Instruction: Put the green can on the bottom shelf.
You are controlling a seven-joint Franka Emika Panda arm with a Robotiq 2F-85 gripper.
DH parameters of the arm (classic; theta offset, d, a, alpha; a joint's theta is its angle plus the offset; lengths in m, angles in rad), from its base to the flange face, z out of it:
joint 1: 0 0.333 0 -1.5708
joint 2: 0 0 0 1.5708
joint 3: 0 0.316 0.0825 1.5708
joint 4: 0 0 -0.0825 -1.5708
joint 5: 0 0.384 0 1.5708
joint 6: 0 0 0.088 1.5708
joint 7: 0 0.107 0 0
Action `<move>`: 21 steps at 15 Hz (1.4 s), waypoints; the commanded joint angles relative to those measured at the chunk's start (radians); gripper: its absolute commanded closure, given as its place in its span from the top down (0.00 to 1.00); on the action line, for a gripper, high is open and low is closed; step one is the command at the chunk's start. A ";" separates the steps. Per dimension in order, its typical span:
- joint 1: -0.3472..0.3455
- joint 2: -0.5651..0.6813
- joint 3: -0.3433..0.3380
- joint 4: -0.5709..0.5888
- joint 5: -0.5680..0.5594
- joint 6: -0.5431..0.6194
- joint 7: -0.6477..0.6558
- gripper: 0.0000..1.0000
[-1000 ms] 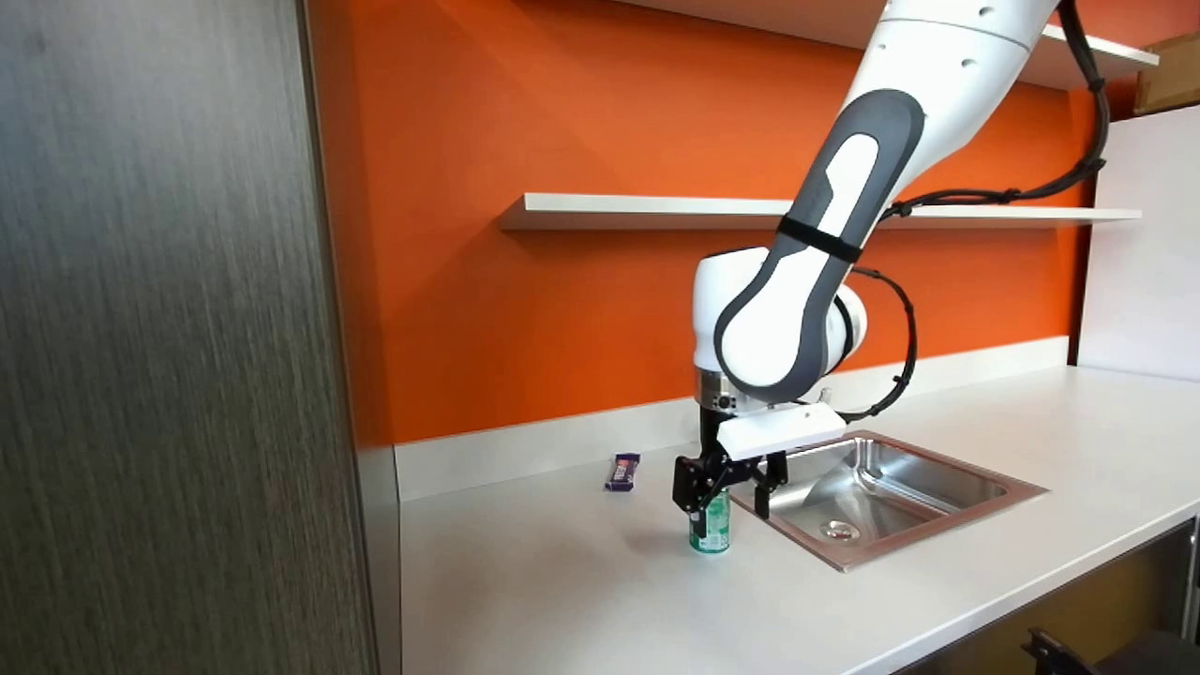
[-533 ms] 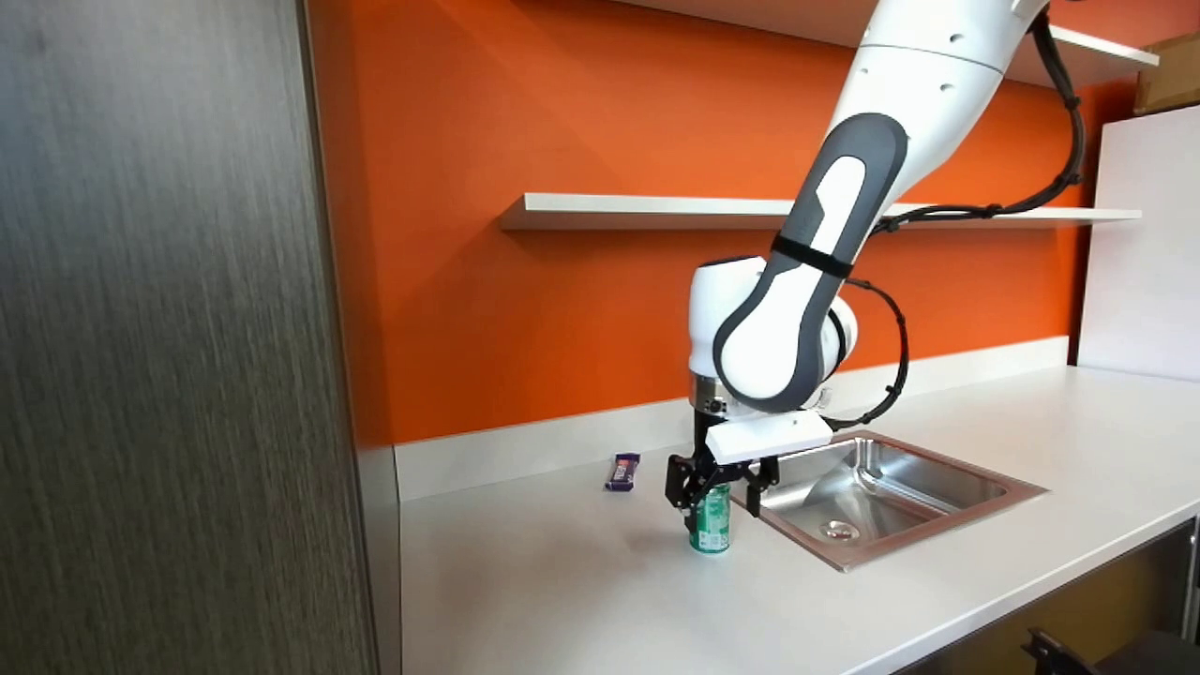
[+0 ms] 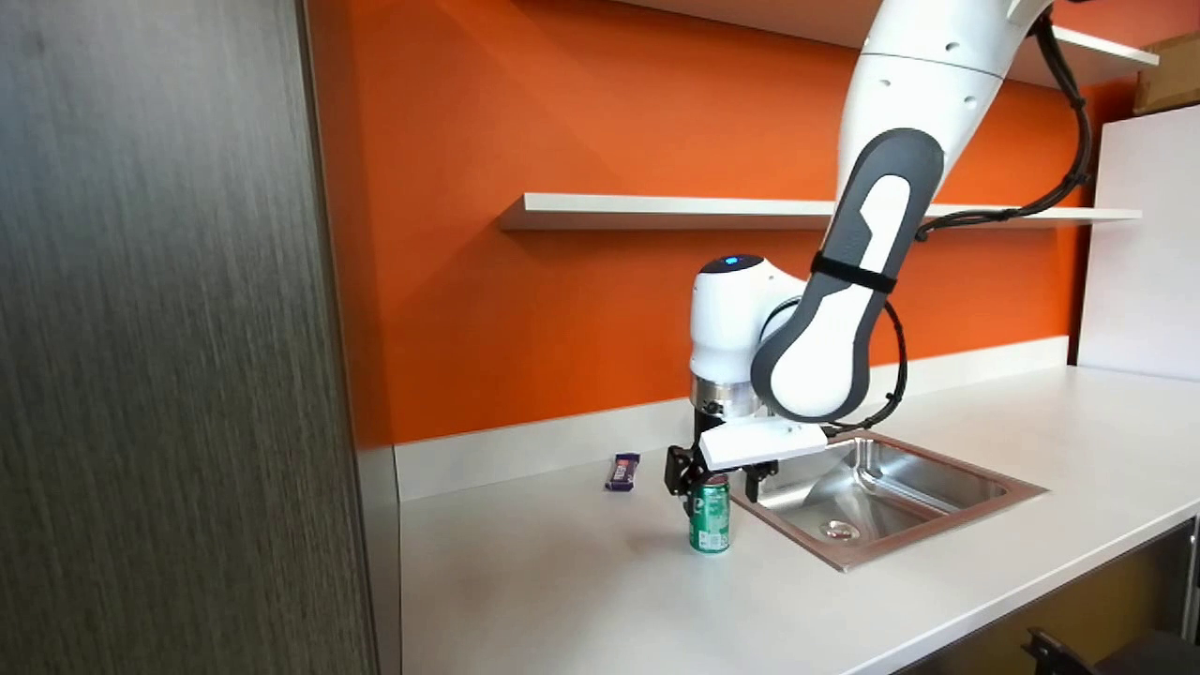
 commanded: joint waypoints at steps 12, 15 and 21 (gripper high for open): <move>0.082 0.027 -0.083 0.045 -0.536 0.027 0.564 1.00; 0.079 0.037 -0.082 0.055 -0.586 0.023 0.624 1.00; 0.070 0.051 -0.081 0.110 -0.575 0.011 0.614 1.00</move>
